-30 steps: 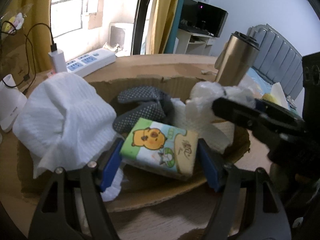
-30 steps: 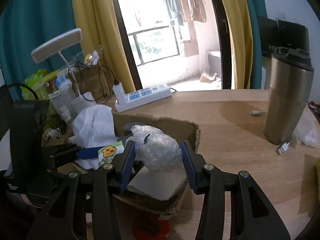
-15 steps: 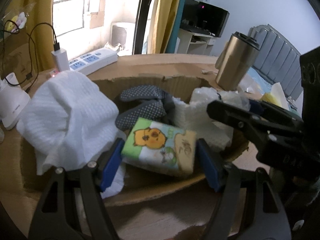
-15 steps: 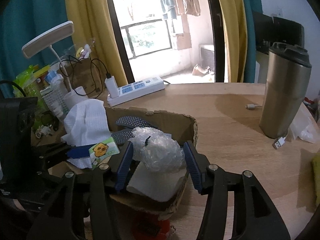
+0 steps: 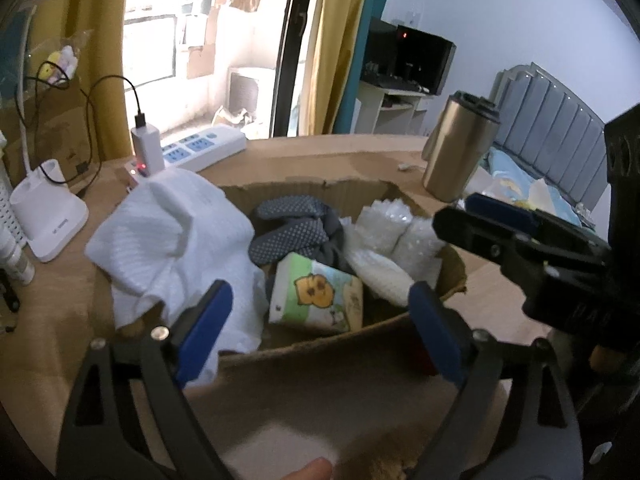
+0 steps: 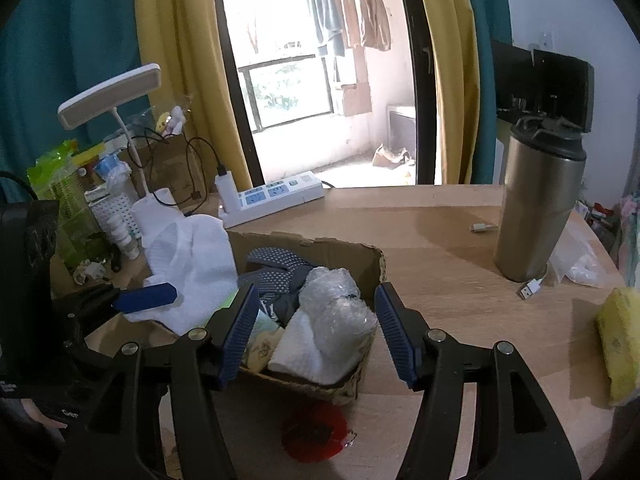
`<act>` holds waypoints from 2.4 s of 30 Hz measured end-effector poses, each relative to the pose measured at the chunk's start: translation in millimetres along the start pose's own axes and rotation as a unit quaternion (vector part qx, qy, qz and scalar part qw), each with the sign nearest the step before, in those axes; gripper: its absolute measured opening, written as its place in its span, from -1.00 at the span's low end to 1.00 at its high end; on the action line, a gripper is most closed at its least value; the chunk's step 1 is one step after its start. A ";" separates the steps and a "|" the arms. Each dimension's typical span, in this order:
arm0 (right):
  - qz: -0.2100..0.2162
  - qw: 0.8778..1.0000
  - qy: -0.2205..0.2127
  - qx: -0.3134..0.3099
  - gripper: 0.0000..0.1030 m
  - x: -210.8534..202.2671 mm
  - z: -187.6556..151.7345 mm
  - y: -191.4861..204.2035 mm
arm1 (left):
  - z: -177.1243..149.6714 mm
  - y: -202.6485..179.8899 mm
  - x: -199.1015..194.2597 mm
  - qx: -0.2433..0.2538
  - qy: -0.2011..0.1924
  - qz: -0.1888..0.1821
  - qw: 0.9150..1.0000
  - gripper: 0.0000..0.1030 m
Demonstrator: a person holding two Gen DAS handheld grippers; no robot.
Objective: Organize soft objects
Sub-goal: 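Withdraw both grippers from the box toward the teddy bear and red plush, then grasp the brown teddy bear with left while right grasps the red plush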
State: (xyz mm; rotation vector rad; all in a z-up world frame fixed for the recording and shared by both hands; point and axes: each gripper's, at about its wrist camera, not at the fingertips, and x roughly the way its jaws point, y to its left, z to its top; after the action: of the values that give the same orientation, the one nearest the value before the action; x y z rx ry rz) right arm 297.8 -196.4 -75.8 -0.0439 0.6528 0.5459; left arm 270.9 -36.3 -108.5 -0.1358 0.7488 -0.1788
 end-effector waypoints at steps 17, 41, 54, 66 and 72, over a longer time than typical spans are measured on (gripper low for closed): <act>-0.011 1.000 -0.027 -0.003 0.24 -52.2 -12.4 18.8 | -15.6 -7.3 -54.4 0.005 -0.035 -0.001 0.999 0.79; -0.019 0.999 -0.028 0.011 0.25 -95.5 -54.8 9.8 | -48.2 -36.4 -81.7 0.014 -0.038 0.006 0.999 0.80; -0.020 0.999 -0.003 0.044 0.25 -92.7 -98.6 -10.3 | -84.5 -52.7 -57.5 0.023 0.018 0.015 0.999 0.80; -0.022 0.997 0.009 0.075 0.25 -87.3 -118.7 -29.7 | -104.9 -64.3 -23.5 0.059 0.079 0.052 0.994 0.78; -0.021 0.997 0.011 0.077 0.25 -84.5 -118.9 -32.3 | -107.6 -66.6 -14.6 0.072 0.095 0.053 0.991 0.38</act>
State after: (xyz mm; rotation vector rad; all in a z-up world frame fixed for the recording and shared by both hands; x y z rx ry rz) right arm 190.9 -288.3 -125.2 0.0817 0.7127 0.4541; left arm 179.1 -104.6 -164.4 0.0596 0.9282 -0.1451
